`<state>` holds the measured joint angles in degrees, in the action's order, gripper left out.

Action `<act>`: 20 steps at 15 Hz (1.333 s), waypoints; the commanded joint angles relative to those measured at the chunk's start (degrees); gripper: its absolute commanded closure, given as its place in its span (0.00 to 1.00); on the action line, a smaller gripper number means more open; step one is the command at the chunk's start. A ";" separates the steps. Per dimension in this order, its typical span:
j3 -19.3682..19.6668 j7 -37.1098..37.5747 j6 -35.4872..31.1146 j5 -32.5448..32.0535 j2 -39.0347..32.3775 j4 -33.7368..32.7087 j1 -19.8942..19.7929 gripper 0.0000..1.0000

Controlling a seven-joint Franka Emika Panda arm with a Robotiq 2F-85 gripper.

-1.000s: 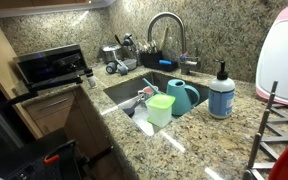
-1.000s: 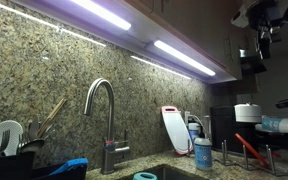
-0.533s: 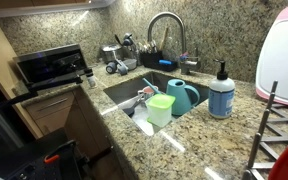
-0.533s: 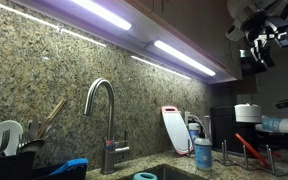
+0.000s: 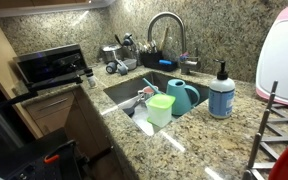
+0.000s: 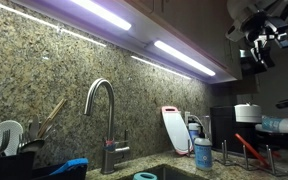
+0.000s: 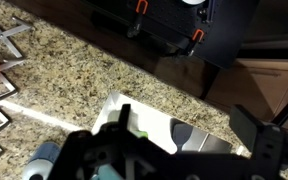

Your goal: Take the green lid from the sink and put it on the dish rack

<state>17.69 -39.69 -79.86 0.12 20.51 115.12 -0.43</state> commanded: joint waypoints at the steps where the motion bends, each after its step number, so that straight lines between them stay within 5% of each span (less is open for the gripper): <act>1: -0.24 -2.33 -2.01 1.42 -0.73 1.73 -1.85 0.00; 12: 3.51 -19.85 -21.41 6.55 -4.99 11.16 -5.82 0.00; 20: 0.88 -21.49 -37.27 14.99 -9.42 14.13 -6.62 0.00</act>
<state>20.67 -60.79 -111.40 13.12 11.87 127.43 -6.52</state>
